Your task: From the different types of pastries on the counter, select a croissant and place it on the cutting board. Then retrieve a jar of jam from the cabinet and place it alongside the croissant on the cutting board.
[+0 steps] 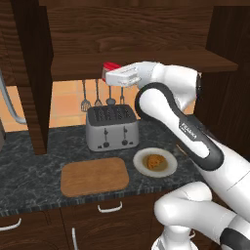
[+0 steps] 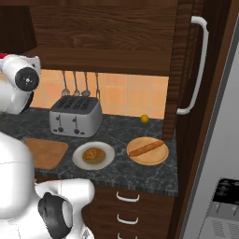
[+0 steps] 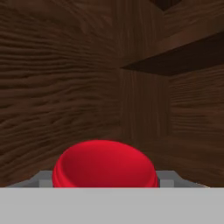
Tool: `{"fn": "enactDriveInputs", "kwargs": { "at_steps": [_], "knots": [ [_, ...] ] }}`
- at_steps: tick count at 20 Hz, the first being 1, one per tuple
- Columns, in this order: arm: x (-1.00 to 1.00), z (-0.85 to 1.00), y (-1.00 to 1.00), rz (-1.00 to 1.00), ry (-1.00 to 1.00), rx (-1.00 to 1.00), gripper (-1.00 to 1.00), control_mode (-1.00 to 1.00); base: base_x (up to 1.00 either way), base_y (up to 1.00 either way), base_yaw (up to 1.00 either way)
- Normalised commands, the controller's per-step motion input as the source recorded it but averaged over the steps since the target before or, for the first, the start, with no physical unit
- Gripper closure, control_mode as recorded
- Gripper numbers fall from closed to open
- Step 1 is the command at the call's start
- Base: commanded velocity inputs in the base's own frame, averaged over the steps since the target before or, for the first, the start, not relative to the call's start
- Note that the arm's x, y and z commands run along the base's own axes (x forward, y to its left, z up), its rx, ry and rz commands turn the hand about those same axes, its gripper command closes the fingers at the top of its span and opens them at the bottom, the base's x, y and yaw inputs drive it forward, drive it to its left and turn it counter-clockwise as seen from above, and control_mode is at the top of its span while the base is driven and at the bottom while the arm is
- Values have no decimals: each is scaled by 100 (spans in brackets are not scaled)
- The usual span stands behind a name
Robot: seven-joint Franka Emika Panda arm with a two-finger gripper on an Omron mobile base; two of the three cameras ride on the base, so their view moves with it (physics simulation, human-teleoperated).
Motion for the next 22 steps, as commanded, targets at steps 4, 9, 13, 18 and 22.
{"fn": "enactDriveInputs", "kwargs": {
  "at_steps": [4,9,13,18,22],
  "knots": [
    [-68,0,-60,34,-6,0,100,-100,0,0,0],
    [-77,2,-39,36,-9,0,100,-100,0,0,0],
    [-49,6,-17,29,-11,-5,100,-100,0,0,0],
    [-40,0,-18,18,-3,-27,100,-100,0,0,0],
    [-32,-22,-53,15,-1,-24,100,-100,0,0,0]
  ]
}}
